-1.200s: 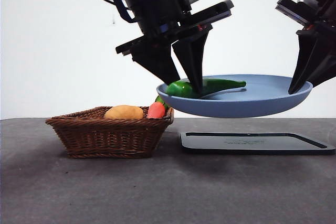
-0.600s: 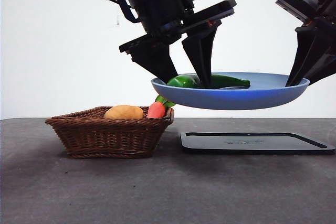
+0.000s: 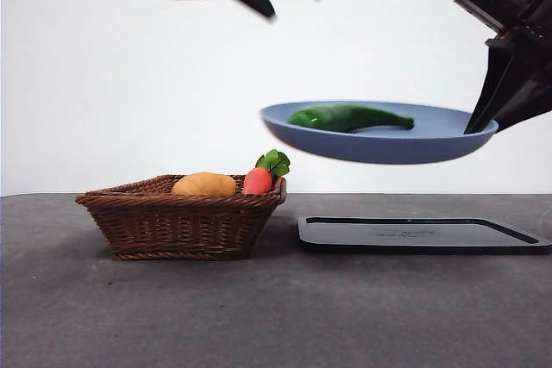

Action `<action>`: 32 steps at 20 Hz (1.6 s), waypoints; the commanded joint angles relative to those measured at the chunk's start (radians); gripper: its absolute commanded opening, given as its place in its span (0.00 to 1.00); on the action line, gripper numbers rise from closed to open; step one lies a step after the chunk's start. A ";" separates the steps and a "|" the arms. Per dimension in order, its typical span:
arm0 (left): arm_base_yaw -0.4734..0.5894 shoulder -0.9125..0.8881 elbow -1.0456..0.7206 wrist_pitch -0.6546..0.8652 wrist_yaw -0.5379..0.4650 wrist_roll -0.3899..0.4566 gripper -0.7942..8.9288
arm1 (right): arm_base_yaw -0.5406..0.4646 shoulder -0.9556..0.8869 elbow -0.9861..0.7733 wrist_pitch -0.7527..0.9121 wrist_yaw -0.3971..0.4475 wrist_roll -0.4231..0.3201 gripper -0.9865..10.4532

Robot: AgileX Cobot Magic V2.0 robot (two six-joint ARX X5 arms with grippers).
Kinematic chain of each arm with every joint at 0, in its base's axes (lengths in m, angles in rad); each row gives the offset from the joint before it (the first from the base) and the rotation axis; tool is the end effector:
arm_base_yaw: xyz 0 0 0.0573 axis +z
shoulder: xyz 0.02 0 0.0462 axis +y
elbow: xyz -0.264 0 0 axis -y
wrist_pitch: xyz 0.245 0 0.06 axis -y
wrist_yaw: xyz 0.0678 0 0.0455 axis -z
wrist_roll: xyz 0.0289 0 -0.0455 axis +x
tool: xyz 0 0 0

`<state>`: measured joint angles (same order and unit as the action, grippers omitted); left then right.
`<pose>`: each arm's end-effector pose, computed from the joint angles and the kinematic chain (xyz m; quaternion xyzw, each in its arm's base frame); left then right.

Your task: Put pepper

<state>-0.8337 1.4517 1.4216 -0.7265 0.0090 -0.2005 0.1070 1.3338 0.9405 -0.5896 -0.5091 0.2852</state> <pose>0.2052 -0.2265 0.3519 0.0624 0.3747 -0.3443 0.8586 0.2559 0.0417 0.2442 0.2127 0.4957 0.1989 0.8182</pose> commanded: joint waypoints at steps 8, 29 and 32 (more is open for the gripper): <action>-0.011 -0.290 0.025 -0.045 -0.008 0.021 0.36 | -0.148 0.312 0.151 0.134 0.029 0.108 0.09; -0.011 -0.336 0.025 -0.130 -0.010 0.019 0.36 | -0.165 0.393 0.226 0.034 0.040 0.020 0.26; -0.011 -0.336 0.025 -0.140 -0.010 0.029 0.36 | -0.164 0.223 0.226 -0.088 0.037 -0.083 0.26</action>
<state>-0.8337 1.1069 1.4216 -0.8711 0.0025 -0.1867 -0.0547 1.5475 1.1465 -0.6781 -0.4713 0.2573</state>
